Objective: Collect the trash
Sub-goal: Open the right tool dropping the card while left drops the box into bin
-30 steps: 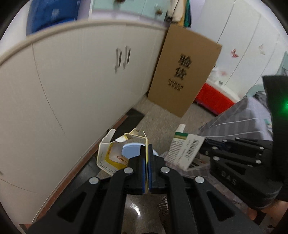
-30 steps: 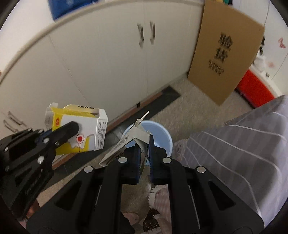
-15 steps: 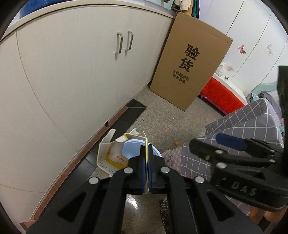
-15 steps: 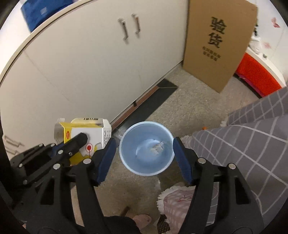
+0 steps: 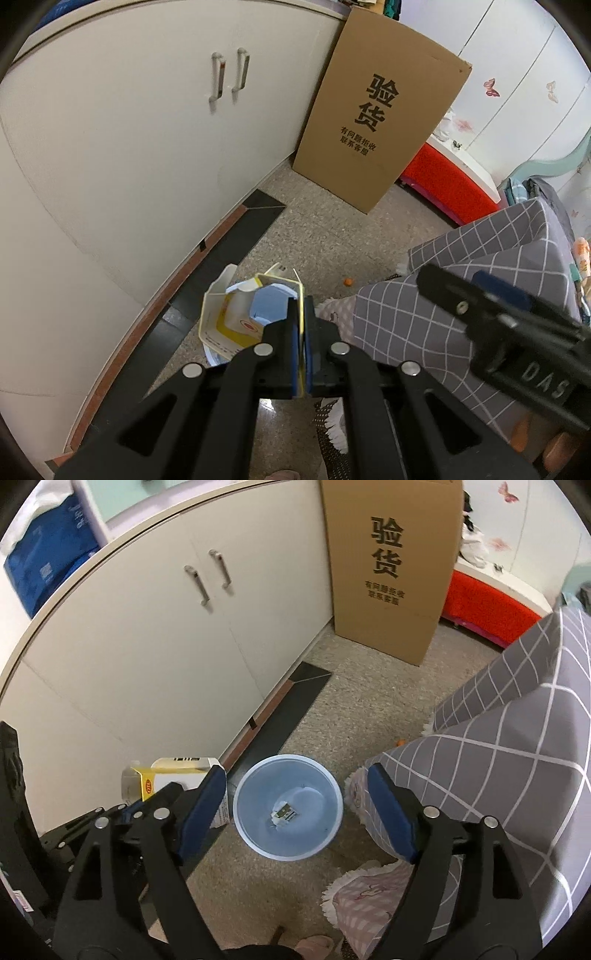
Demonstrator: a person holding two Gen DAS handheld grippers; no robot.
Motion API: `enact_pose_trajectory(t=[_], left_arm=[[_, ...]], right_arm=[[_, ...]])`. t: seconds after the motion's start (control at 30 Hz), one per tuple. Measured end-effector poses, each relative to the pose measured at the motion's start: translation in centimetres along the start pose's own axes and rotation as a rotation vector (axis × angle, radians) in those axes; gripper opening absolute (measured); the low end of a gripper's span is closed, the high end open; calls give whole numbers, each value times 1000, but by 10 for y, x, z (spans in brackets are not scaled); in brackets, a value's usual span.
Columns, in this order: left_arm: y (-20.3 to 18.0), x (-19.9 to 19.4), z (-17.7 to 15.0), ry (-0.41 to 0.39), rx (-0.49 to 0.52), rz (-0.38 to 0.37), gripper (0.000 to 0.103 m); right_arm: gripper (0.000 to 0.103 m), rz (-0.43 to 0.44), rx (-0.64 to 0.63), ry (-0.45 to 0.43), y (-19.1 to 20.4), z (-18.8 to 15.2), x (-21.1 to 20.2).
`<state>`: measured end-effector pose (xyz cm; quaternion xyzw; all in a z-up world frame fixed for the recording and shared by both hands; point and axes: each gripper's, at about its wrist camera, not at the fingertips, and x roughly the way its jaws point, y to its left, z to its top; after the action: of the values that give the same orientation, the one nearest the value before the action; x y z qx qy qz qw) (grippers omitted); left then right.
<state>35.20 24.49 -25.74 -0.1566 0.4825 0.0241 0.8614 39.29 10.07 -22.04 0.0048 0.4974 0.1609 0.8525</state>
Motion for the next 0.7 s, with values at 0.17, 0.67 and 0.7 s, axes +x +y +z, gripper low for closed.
enact_pose_trajectory(t=[0.17,0.67,0.7], left_arm=[[-4,-2,10,-7,-27,-5,43],[13,-26,5,-53,-86,74,72],[12,-31,4,-59,-79,88,72]], right_arm=[[79,-1,40,-33,-8,2,-7],[82,15,14,-71,-4,4,-17],[82,28,6,-72,-2,4,-18]])
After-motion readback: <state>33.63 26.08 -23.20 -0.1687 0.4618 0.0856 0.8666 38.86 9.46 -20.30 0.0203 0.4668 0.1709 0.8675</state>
